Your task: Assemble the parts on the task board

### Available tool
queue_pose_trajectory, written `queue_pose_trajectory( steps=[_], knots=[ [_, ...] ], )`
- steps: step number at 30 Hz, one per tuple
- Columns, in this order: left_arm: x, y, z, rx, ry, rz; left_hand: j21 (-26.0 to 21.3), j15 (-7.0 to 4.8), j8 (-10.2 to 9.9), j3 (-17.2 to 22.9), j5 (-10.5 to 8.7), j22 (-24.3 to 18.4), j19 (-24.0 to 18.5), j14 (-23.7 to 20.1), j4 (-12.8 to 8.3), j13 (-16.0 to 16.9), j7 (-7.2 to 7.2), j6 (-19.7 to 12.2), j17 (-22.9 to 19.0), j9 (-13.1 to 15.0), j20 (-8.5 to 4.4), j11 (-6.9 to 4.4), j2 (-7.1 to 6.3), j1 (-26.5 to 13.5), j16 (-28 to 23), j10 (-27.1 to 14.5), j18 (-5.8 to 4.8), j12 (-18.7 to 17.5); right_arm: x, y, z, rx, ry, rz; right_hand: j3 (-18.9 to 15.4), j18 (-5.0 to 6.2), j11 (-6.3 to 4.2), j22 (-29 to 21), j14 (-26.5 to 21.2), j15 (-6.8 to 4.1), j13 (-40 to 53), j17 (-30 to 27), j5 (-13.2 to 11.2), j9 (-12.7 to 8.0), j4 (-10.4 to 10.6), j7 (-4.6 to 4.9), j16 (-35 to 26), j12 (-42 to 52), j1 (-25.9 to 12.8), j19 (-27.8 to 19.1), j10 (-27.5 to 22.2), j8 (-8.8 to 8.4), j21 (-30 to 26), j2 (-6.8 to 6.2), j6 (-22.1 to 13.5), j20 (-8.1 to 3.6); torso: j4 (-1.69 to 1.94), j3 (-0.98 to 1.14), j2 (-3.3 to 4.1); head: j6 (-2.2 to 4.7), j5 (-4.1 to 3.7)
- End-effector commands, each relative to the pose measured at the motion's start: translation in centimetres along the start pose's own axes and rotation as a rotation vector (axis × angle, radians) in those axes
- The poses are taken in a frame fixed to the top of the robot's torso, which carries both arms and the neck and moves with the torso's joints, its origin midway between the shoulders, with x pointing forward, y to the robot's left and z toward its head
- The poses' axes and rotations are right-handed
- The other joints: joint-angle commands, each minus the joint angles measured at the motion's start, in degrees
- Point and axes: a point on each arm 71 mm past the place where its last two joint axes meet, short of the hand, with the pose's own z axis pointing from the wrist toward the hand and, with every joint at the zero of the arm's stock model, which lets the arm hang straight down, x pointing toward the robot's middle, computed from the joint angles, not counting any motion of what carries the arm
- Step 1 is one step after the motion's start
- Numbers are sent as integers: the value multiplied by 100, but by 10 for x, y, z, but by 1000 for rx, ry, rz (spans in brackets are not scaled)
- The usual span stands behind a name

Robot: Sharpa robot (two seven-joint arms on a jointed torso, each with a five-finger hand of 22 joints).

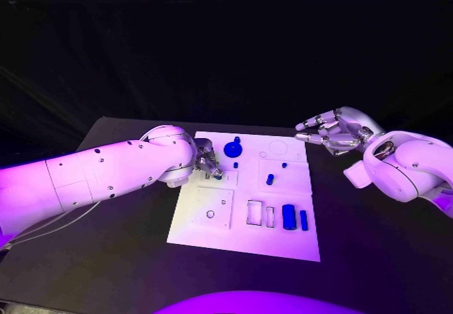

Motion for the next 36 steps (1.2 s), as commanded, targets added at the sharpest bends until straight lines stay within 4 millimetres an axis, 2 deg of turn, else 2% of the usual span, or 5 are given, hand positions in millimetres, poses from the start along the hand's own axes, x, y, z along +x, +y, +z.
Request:
queue_pose_trajectory(
  steps=[1, 23, 32, 34, 36],
  knots=[
    [6, -1, 1, -1, 43, 30, 22, -55, 38, 988, -33, 925, 337, 381, -1069, 24, -66, 44, 765, 20, -42, -11, -15, -50, -14, 66, -97, 59, 1, 1, 0, -7, 10, 3, -13, 86, 4, 1044, 330, -45, 151, 550, 22, -9, -14, 8, -37, -5, -18, 242, -1, -23, -24, 32, -7, -45, 3, 3, -1, -8, -6],
    [3, -3, 7, -18, 22, 15, 27, -114, 39, 274, -131, 950, 349, 384, -729, 58, -173, 70, 772, 42, -99, -84, 127, -246, -20, 117, -102, 127, 1, 1, 0, -7, 11, 5, -25, 88, 4, 1037, 330, -45, 140, 544, 26, -10, -1, 8, -45, -16, -52, 239, -7, -26, -33, 49, -9, -46, 9, 0, -1, -17, -40],
    [3, 0, 7, -27, 33, 20, 27, -119, -28, -514, -147, 962, 356, 386, -317, 97, -183, 191, 777, -17, -109, -93, 171, -476, -25, 104, -105, 186, 1, 0, 0, -6, 9, 5, -37, 90, 5, 1033, 329, -44, 135, 538, 28, -11, 9, 9, -52, -21, -79, 237, -10, -28, -40, 57, -10, -46, 12, -3, -10, -17, -39],
    [2, 1, 7, -29, 32, 19, 30, -112, -35, -741, -151, 970, 359, 386, -151, 85, -179, 222, 779, -27, -101, -88, 140, -623, -25, 97, -106, 179, 0, 0, 0, -5, 9, 5, -37, 90, 5, 1033, 329, -44, 135, 538, 28, -11, 9, 9, -52, -21, -79, 237, -10, -28, -40, 57, -10, -46, 13, -3, -12, -11, -40],
    [2, 2, 7, -31, 28, 14, 26, -126, -70, -1091, -129, 966, 357, 387, 8, 77, -197, 236, 781, -55, -99, -93, 175, -563, -27, 80, -105, 179, 0, 0, 0, -4, 9, 5, -44, 90, 5, 1031, 329, -45, 135, 536, 29, -12, 15, 9, -54, -21, -94, 237, -9, -30, -43, 62, -11, -46, 13, -3, -11, -1, -39]
  ],
)
